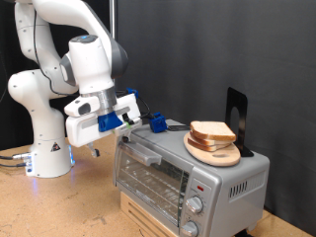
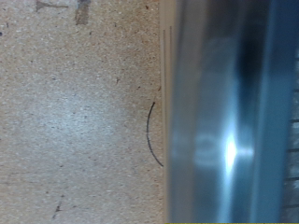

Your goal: Make a piece of toast with the oven

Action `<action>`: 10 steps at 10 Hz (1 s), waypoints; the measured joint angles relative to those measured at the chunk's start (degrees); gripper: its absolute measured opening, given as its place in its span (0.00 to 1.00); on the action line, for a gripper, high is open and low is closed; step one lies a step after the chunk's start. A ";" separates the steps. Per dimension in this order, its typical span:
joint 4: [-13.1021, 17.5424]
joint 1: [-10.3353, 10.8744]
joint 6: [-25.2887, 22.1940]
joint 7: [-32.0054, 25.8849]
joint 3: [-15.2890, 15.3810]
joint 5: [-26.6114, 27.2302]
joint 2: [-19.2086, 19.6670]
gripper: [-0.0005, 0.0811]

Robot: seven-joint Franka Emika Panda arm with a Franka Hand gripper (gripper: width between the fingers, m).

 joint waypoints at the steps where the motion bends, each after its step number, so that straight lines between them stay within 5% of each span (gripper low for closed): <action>1: -0.05 -0.66 0.22 -0.21 -0.26 -0.46 0.13 0.84; 10: -0.47 -6.18 6.60 -6.90 -2.99 -5.86 4.88 0.84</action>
